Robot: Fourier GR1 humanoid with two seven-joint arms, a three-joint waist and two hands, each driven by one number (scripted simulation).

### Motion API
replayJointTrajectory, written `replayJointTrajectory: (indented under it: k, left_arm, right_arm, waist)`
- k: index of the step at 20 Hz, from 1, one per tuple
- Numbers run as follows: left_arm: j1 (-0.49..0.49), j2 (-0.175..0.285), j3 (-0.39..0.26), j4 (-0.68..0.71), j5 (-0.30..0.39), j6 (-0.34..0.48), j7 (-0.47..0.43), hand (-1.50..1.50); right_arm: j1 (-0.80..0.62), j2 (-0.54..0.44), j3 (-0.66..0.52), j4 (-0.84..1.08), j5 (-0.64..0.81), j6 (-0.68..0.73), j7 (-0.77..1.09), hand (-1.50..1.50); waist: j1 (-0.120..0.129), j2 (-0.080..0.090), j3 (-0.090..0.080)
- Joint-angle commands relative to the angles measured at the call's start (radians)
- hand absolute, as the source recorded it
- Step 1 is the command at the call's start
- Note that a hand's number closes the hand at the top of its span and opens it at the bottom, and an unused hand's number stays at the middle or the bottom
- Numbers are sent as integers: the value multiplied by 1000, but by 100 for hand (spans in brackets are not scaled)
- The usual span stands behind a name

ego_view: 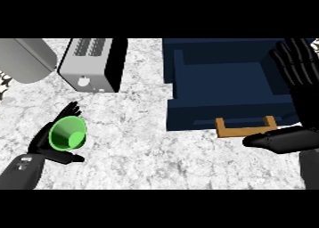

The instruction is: Pick up the cup, place it into the drawer and close the drawer

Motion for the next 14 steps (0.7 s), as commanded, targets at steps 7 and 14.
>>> replayJointTrajectory:
  k: [7, 14]
  left_arm:
    - [-8, -60, -34, 5, 4, -250, -131, 150]
    - [-20, -56, -4, -65, 12, 4, -248, 150]
  right_arm:
    - [0, 15, 21, 10, 16, -5, -2, -150]
    - [-43, -14, -7, 29, 17, -6, 12, -150]
  waist:
    - [1, 0, -1]
    - [7, 0, 0]
